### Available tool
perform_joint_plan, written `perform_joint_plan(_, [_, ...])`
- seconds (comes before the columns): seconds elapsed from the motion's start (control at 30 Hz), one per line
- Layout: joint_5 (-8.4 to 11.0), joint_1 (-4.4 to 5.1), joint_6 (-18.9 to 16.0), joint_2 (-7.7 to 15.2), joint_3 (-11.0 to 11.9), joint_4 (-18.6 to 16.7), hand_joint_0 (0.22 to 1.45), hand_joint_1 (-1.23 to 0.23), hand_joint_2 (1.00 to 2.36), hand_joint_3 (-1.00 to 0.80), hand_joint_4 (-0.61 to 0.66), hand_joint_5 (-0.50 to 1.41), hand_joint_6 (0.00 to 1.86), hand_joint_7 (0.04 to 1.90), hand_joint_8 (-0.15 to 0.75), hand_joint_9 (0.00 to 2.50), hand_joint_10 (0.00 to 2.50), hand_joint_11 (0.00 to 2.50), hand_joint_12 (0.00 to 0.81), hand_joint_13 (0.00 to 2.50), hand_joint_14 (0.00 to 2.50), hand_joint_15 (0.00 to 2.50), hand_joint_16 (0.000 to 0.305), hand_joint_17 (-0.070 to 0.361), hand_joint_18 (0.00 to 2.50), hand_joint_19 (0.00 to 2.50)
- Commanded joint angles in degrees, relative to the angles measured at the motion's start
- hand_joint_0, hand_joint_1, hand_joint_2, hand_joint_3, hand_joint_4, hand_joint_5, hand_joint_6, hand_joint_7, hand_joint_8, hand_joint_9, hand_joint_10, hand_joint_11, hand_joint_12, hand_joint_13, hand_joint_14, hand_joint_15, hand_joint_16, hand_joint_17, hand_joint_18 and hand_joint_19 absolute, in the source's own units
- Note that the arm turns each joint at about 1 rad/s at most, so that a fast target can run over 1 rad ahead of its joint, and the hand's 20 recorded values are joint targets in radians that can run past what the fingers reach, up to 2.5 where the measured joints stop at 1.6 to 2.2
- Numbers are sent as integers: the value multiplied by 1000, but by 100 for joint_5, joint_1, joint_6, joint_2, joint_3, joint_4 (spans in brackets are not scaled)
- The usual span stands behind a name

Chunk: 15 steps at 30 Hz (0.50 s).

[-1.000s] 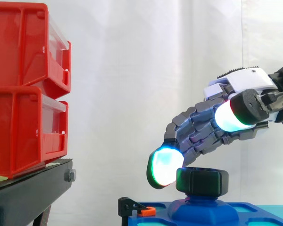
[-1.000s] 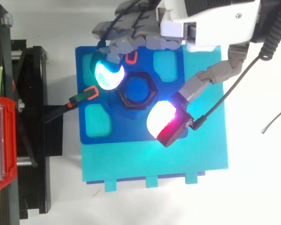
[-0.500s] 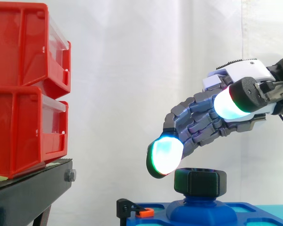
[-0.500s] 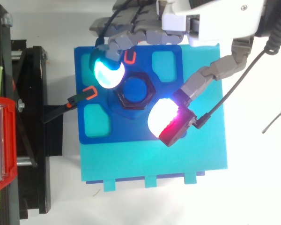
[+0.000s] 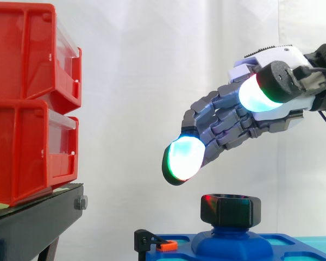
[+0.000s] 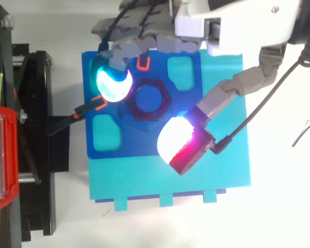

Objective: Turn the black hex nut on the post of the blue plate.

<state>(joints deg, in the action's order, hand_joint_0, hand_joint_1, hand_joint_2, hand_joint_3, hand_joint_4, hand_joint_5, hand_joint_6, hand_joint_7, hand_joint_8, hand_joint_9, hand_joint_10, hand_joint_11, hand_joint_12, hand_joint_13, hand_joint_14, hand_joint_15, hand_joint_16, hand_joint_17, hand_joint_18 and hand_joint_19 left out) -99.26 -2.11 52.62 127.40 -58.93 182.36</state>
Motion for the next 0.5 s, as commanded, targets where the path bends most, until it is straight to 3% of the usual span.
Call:
perform_joint_plan(0.0, [144,88,3,4,-5,-52,420,-498,1000,-500,492,-255,503,763,460,245,2,0,557,298,3,347,69,155,118,237])
perform_joint_plan(0.17, [249,185,-6,4,-40,-60,421,-486,1000,-500,491,-255,503,762,459,244,0,1,557,299,3,347,69,155,121,236])
perform_joint_plan(0.47, [320,238,-59,4,-339,-368,422,-445,1000,-500,484,-261,503,777,456,211,0,29,556,260,3,378,68,153,60,282])
